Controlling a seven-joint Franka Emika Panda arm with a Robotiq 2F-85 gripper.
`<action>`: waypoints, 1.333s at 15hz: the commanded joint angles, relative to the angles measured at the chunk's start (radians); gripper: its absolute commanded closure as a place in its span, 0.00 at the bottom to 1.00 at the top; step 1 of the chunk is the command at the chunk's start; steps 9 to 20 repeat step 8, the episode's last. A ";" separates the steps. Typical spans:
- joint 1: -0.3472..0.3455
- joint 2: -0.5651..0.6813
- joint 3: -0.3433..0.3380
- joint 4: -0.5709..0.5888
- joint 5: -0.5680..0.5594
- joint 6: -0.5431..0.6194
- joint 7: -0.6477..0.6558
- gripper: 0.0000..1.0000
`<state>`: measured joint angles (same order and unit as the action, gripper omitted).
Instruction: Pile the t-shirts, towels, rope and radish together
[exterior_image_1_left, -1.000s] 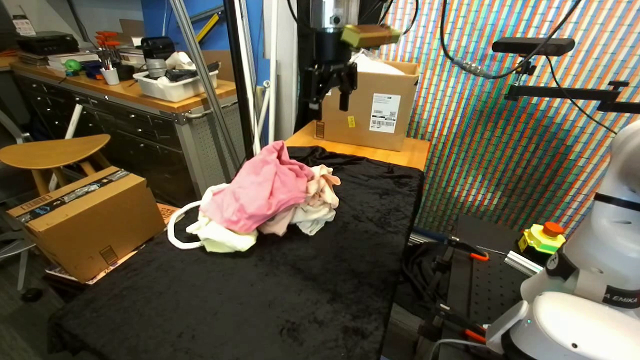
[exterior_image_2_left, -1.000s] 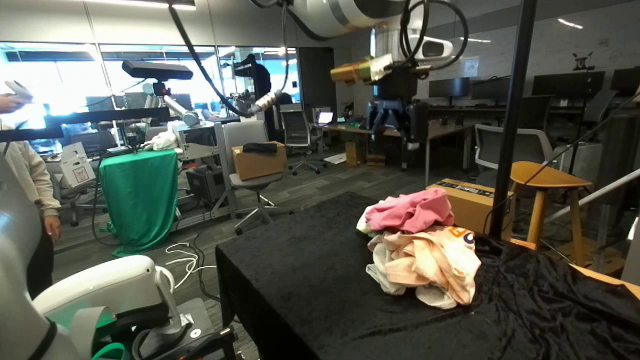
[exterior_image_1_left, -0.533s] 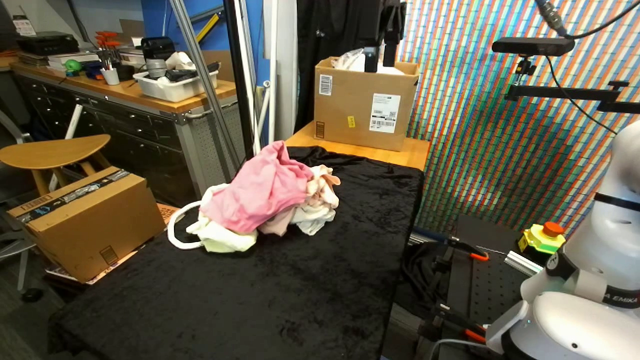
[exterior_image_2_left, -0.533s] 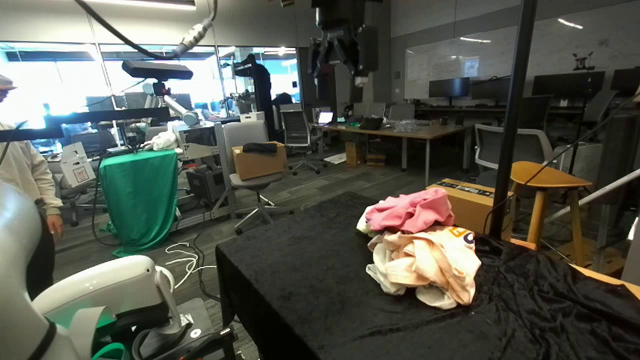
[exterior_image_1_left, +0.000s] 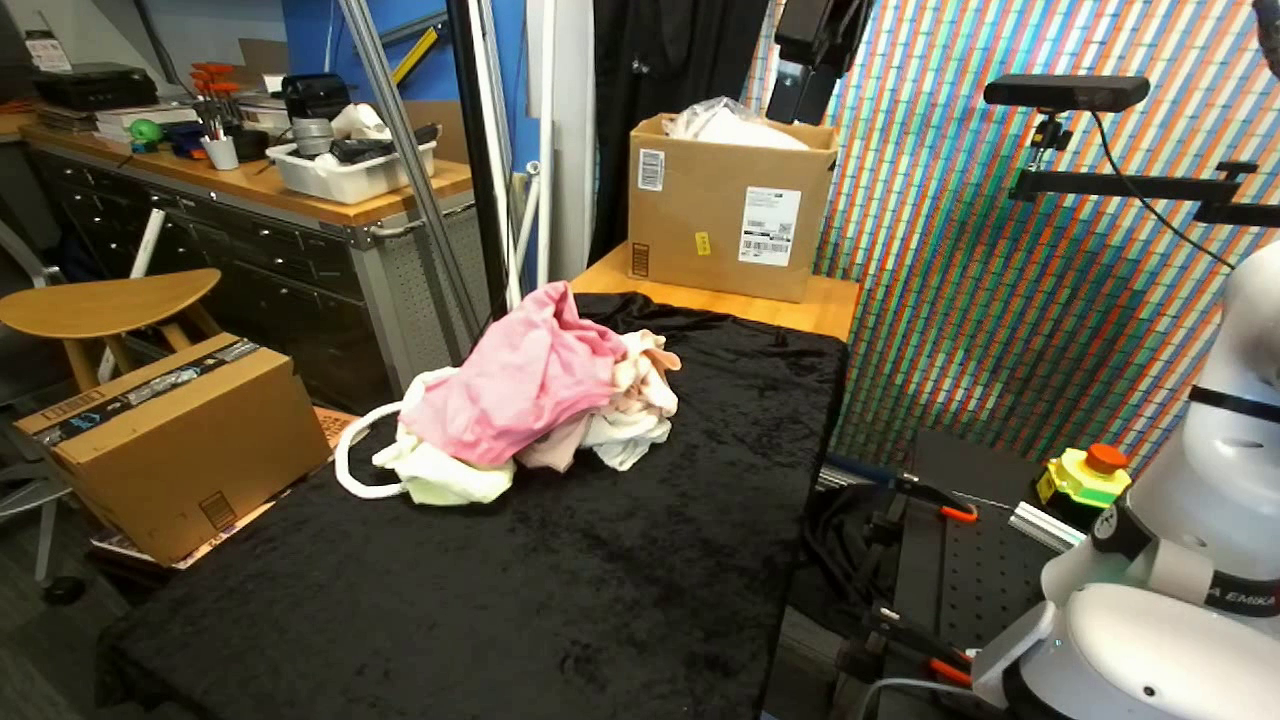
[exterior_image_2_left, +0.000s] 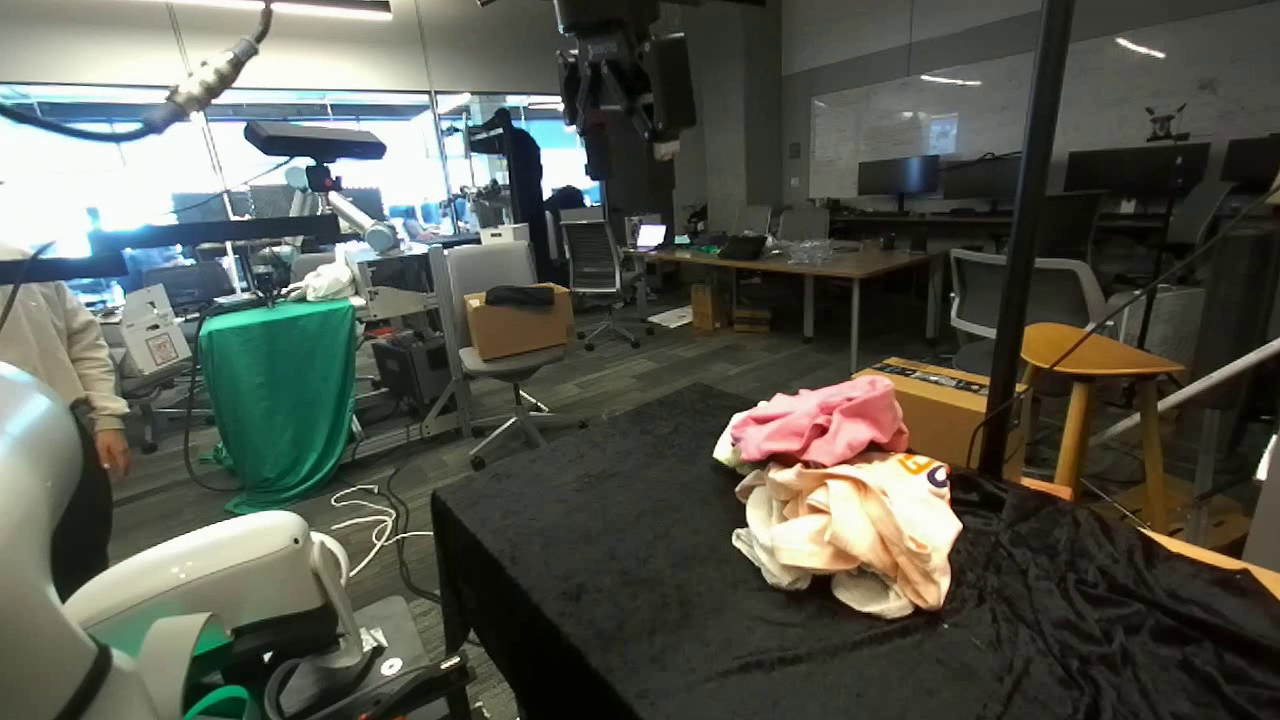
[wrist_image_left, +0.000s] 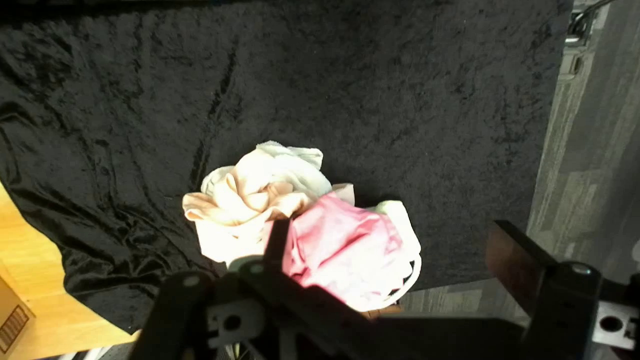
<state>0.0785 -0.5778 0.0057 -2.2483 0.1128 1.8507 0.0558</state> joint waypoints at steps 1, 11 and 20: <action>-0.009 -0.117 0.004 -0.153 0.032 0.175 -0.023 0.00; -0.013 -0.084 0.009 -0.148 0.012 0.158 -0.008 0.00; -0.013 -0.084 0.009 -0.148 0.012 0.158 -0.008 0.00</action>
